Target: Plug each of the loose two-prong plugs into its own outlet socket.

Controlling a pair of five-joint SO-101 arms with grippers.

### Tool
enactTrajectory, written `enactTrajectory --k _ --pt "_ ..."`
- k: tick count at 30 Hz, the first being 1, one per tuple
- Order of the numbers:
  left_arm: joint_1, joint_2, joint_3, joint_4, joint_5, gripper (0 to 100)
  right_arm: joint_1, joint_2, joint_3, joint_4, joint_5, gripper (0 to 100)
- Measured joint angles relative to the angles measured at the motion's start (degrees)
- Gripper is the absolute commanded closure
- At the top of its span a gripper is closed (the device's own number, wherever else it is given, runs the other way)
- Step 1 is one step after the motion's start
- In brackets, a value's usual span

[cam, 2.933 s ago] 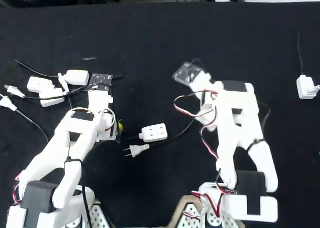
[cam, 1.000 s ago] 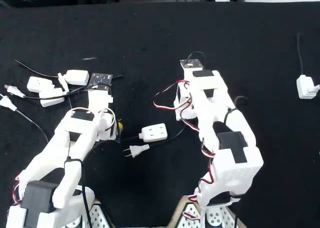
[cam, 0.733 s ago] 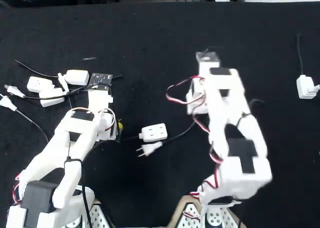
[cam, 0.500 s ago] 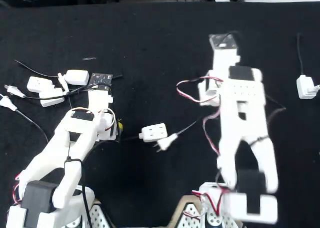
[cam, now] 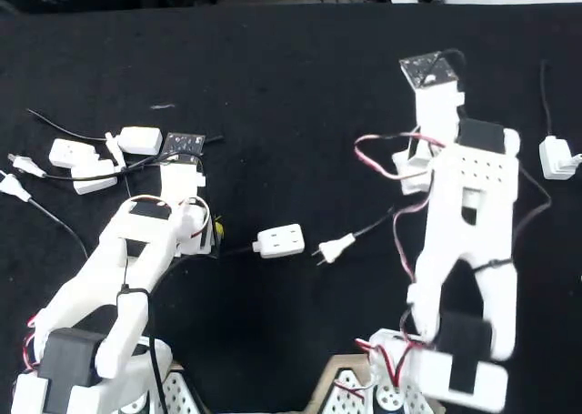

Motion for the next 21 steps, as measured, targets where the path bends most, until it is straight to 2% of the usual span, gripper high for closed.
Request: enactTrajectory --k 3,8,15,21 --pt "0.0 0.0 0.0 0.0 0.0 78 0.0 6.2 -1.9 0.0 4.4 93.9" --pt "0.0 0.0 0.0 0.0 0.0 78 0.0 15.1 -5.1 0.0 5.5 75.0" --pt "0.0 0.0 0.0 0.0 0.0 78 0.0 16.0 -10.9 3.1 5.5 74.6" --pt "0.0 0.0 0.0 0.0 0.0 78 -1.1 12.4 -7.3 8.9 5.8 74.2"
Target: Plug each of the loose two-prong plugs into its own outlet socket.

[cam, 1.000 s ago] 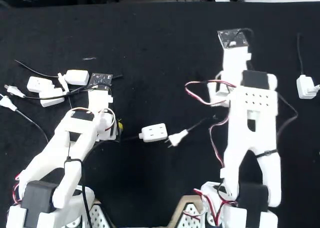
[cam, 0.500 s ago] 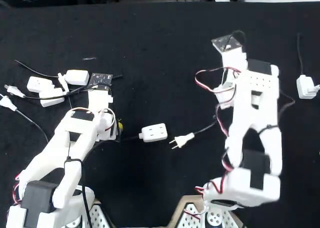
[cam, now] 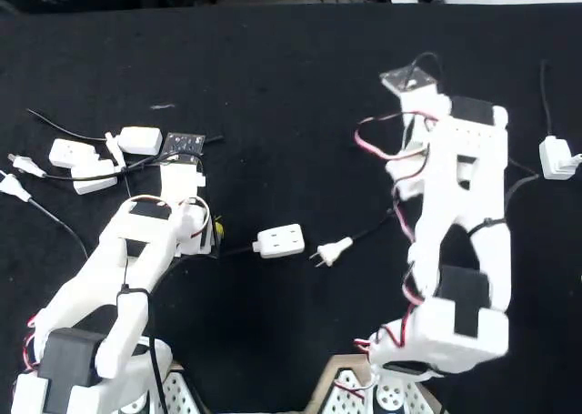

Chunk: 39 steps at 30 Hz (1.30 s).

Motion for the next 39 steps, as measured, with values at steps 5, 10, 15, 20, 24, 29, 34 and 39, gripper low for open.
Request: enactTrajectory --k 5,10,15,20,24,29,34,39 --pt "0.0 0.0 0.0 0.0 0.0 78 -5.3 -8.4 15.1 -5.9 -1.1 74.3" --pt "0.0 0.0 0.0 0.0 0.0 78 -15.0 -15.7 32.2 -15.2 -5.8 74.3" --pt "0.0 0.0 0.0 0.0 0.0 78 -24.0 -16.9 35.4 -18.3 -13.8 74.4" --pt "0.0 0.0 0.0 0.0 0.0 78 -26.8 -16.6 37.2 -22.9 -20.0 74.4" --pt "0.0 0.0 0.0 0.0 0.0 78 -26.8 -14.6 39.3 -23.6 -17.8 74.4" --pt "0.0 0.0 0.0 0.0 0.0 78 -25.4 -14.6 41.0 -22.0 -8.6 74.4" --pt "0.0 0.0 0.0 0.0 0.0 78 -16.4 -18.5 41.1 -18.3 2.5 74.4" --pt "0.0 0.0 0.0 0.0 0.0 78 -11.9 -23.7 41.1 -16.1 4.2 74.4"
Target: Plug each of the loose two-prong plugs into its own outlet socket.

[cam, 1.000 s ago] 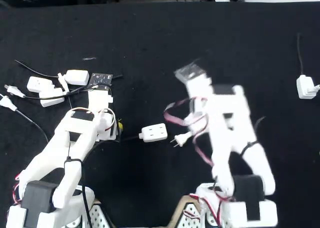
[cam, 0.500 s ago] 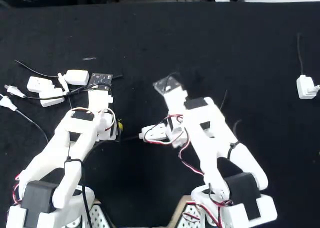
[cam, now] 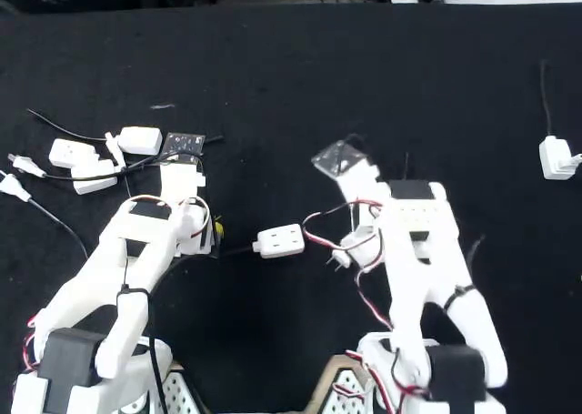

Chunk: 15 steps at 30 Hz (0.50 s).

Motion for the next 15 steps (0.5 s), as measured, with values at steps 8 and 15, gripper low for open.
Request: enactTrajectory --k 8,15 --pt "0.0 0.0 0.0 0.0 0.0 78 -7.3 -0.5 -0.5 -5.2 -23.5 74.4" --pt "-0.1 0.0 0.0 0.0 0.0 78 -10.1 8.6 -0.1 -10.3 -21.9 74.4"
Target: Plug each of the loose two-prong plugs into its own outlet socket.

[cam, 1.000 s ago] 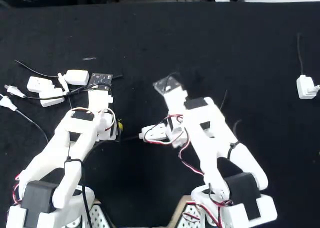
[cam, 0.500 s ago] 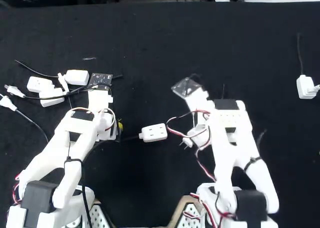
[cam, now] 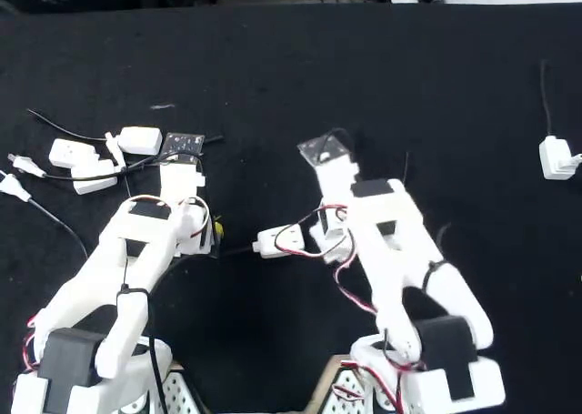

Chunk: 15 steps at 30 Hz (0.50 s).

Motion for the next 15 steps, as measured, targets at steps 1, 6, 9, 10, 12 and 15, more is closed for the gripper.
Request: enactTrajectory --k 1,6,9,10,12,15 --pt "0.0 0.0 0.0 0.0 0.0 78 0.4 0.8 0.0 0.0 2.4 74.4" --pt "-0.2 0.0 0.0 0.0 0.0 78 8.2 1.1 0.0 3.6 14.9 74.4" --pt "-0.2 0.0 0.0 0.0 0.0 78 13.7 -0.3 -0.4 6.7 20.0 74.4" --pt "-0.2 0.0 0.0 0.0 0.0 78 14.9 -1.2 -1.1 7.0 20.7 74.4" --pt "-0.2 0.0 0.0 0.0 0.0 78 15.8 -3.3 -1.8 8.3 21.5 74.4" --pt "-0.2 0.0 0.0 0.0 0.0 78 15.6 -6.6 -2.8 8.9 22.4 74.4"
